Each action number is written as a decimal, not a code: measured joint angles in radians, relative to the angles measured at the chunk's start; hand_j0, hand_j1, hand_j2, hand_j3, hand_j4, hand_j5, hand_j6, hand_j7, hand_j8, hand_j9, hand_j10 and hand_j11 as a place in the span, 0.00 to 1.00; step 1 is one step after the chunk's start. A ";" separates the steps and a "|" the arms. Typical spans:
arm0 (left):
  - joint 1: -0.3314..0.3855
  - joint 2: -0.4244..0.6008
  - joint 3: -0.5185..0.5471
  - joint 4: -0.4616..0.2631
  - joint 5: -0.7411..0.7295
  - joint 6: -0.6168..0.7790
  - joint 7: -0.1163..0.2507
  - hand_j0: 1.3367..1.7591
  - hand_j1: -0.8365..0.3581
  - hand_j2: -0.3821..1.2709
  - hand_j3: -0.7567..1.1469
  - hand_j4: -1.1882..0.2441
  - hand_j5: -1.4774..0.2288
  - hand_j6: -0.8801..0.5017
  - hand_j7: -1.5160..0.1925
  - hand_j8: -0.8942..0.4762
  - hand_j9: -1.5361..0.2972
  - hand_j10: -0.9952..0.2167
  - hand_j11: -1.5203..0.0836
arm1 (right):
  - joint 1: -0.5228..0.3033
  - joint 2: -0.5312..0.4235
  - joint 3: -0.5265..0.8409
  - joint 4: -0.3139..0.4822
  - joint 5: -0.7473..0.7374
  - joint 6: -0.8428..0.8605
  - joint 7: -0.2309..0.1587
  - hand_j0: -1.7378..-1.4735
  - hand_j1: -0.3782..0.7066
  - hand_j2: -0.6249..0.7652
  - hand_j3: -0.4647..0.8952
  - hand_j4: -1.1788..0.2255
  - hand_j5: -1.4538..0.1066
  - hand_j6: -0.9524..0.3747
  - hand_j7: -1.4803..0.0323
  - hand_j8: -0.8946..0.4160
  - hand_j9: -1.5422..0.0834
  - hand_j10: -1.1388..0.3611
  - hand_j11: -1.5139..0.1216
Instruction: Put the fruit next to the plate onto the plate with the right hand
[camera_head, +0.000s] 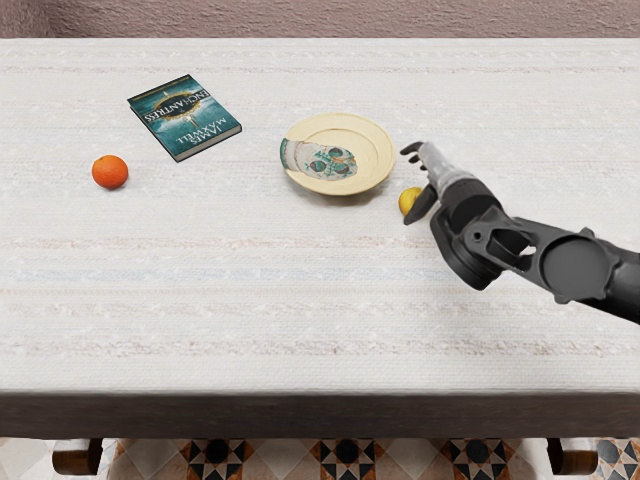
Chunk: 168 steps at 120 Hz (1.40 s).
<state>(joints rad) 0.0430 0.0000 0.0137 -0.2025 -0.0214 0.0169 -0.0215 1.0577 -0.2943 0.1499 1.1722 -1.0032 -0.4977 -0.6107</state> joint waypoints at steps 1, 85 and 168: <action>0.000 0.000 0.000 0.000 0.000 0.000 0.000 0.76 0.99 0.23 0.40 0.83 0.87 0.64 0.89 0.65 0.84 0.82 0.95 | -0.001 0.002 -0.002 -0.001 0.000 -0.005 0.000 0.30 0.32 0.41 0.34 0.65 0.71 0.51 0.75 0.47 0.73 0.58 0.71; 0.000 0.000 0.000 0.000 0.000 0.000 0.000 0.76 0.99 0.23 0.40 0.83 0.87 0.64 0.89 0.65 0.84 0.82 0.95 | -0.045 0.119 -0.027 -0.146 0.003 -0.113 0.000 0.30 0.51 0.40 0.34 0.52 0.57 0.38 0.60 0.38 0.60 0.46 0.58; 0.000 0.000 0.000 0.000 0.000 0.000 0.000 0.76 0.99 0.23 0.40 0.83 0.87 0.64 0.89 0.65 0.84 0.82 0.95 | -0.008 0.084 -0.004 -0.107 0.013 -0.112 -0.001 0.32 0.56 0.55 0.34 0.39 0.38 0.33 0.42 0.39 0.42 0.38 0.42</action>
<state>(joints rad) 0.0430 0.0000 0.0137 -0.2025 -0.0214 0.0169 -0.0215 1.0494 -0.2101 0.1460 1.0650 -0.9904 -0.6099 -0.6117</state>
